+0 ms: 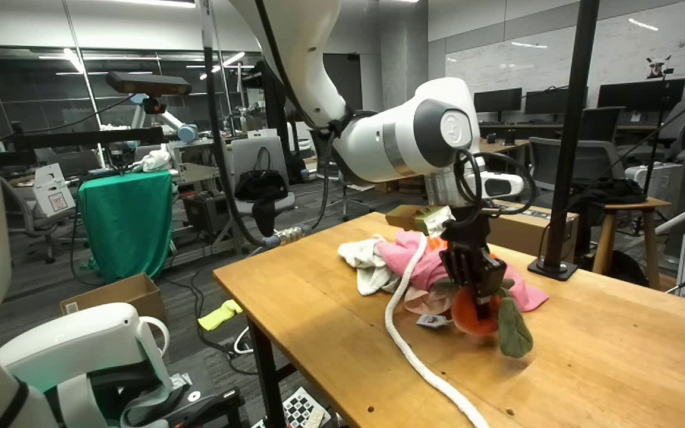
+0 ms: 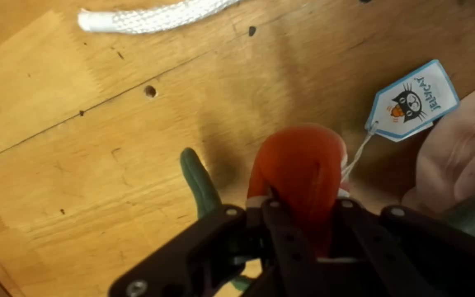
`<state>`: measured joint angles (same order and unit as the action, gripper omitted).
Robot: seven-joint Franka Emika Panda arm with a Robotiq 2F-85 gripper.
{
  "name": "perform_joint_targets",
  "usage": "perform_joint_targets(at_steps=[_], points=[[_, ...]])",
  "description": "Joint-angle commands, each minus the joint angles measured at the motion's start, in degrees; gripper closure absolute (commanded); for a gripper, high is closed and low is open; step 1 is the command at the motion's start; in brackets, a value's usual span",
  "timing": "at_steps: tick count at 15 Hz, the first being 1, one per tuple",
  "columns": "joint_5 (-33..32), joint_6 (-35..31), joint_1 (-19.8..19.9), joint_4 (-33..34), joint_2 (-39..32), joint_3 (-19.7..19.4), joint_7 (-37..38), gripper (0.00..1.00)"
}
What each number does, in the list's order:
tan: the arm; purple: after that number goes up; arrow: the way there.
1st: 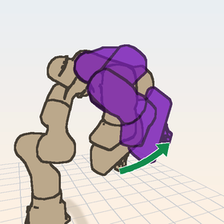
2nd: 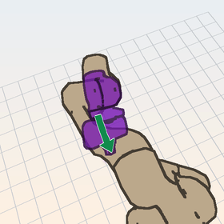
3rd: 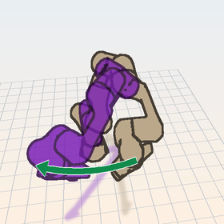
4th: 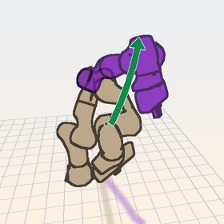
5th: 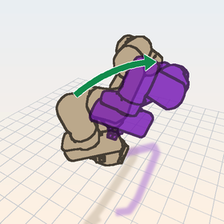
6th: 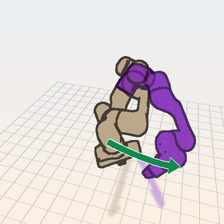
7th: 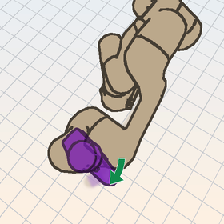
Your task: Put all the items on the table separately
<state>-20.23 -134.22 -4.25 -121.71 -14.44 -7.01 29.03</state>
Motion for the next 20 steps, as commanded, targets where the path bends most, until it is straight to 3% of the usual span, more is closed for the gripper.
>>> perform_joint_targets(at_steps=[1, 12, 20], points=[[-3.2, 1.4, 0.0, 3.5, -0.1, -1.7, 4.6, 0.9], [-1.3, 13.5, 0.0, 15.9, -1.4, -0.6, 9.8, 0.9], [3.3, 23.4, 2.0, 36.1, -9.8, 0.1, 3.7, 0.9]])
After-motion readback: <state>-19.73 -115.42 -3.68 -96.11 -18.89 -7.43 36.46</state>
